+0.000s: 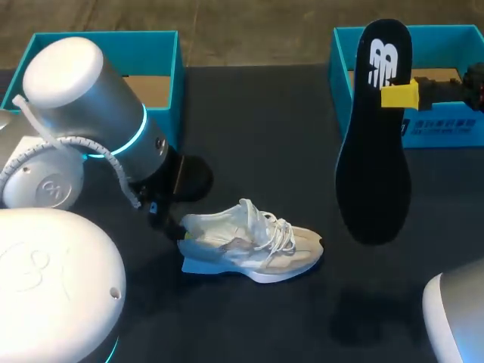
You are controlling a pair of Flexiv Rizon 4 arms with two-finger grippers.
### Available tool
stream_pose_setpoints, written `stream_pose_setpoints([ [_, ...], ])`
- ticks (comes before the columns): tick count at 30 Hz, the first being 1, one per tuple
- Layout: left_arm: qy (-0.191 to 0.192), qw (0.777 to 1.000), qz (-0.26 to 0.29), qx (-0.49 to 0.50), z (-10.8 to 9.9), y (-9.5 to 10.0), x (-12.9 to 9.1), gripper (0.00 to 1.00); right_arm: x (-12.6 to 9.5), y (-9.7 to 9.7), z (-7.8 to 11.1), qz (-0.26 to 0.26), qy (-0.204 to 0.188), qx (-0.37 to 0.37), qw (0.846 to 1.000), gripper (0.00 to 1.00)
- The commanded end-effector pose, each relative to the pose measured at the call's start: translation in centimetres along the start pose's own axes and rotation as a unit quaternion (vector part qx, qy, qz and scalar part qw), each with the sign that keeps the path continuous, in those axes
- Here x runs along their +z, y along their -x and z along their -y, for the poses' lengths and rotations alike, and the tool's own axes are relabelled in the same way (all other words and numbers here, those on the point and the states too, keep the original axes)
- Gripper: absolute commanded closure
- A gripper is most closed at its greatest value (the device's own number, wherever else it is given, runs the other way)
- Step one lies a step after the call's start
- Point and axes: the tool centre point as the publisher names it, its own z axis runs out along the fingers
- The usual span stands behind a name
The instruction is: Take the shoe out of the shoebox, open the shoe tongue, remove and reinsert the insole, then place the shoe into the shoebox
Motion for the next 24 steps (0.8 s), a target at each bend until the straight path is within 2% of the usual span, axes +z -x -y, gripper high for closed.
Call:
stream_pose_setpoints([
  [1, 0.007, 1.000, -0.014, -0.003, 1.7, 2.0, 2.2, 0.00, 0.3, 0.2, -0.5, -0.001, -0.005, 0.001, 1.000, 1.00],
  [13, 0.010, 1.000, -0.022, -0.012, 4.5, 3.7, 5.3, 0.00, 0.3, 0.2, -0.5, -0.001, -0.005, 0.001, 1.000, 1.00],
  [24, 0.022, 0.998, -0.040, -0.031, 4.7, 3.7, 7.5, 0.00, 0.3, 0.2, -0.5, -0.001, -0.005, 0.001, 1.000, 1.00],
])
